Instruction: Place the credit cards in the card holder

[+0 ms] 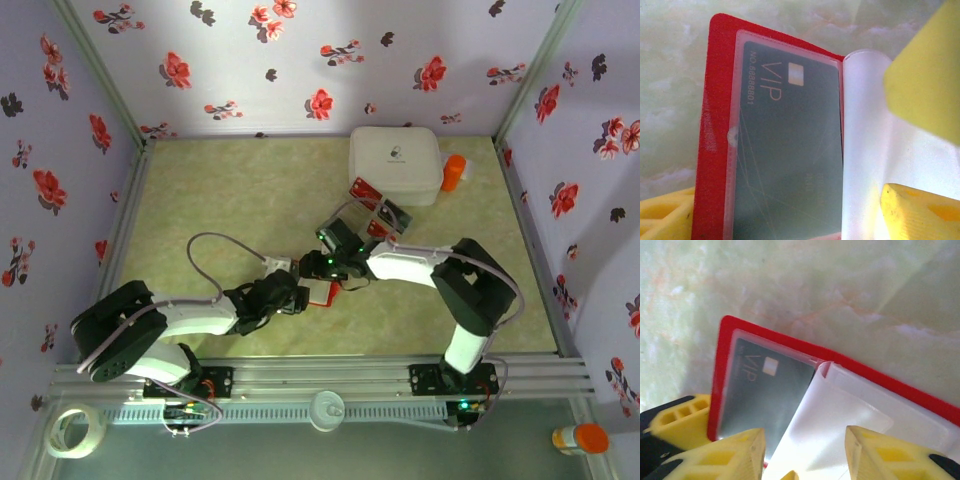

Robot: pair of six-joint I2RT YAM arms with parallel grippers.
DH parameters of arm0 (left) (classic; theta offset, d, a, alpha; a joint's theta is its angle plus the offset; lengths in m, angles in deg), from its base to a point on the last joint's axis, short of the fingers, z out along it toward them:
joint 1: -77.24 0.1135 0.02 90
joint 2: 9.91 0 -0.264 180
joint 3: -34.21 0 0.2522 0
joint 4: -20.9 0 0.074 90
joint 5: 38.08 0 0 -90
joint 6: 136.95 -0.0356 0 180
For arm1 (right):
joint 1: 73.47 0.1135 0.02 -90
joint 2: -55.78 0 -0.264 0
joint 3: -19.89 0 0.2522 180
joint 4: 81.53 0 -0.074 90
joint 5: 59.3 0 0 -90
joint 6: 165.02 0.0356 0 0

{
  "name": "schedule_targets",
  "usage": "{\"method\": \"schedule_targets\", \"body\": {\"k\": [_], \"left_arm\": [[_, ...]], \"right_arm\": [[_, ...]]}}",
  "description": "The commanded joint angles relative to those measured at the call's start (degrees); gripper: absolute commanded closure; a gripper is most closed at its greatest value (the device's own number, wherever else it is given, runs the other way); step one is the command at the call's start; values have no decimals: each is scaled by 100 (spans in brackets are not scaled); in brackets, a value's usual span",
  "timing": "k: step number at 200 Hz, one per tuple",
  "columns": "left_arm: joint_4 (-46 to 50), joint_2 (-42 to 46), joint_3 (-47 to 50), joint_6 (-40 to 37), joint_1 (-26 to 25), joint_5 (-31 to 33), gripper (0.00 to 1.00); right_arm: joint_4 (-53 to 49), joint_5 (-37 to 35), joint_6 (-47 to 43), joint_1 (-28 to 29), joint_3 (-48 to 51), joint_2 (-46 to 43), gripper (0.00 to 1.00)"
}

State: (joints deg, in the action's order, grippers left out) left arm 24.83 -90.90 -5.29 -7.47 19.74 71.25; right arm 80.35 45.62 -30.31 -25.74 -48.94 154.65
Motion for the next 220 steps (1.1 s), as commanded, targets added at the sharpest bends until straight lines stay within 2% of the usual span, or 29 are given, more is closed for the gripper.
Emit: {"method": "schedule_targets", "body": {"k": [1,99,164,220], "left_arm": [[-23,-84,135,43,-25,-242,19],[-11,41,157,44,-24,-240,19],[19,170,174,41,-23,-230,19],[13,206,174,35,-25,-220,18]], "right_arm": [[161,-158,231,-27,291,-179,51],[733,-130,572,-31,653,40,42],[810,-105,642,-103,598,147,41],[1502,339,886,-235,717,178,42]]}}
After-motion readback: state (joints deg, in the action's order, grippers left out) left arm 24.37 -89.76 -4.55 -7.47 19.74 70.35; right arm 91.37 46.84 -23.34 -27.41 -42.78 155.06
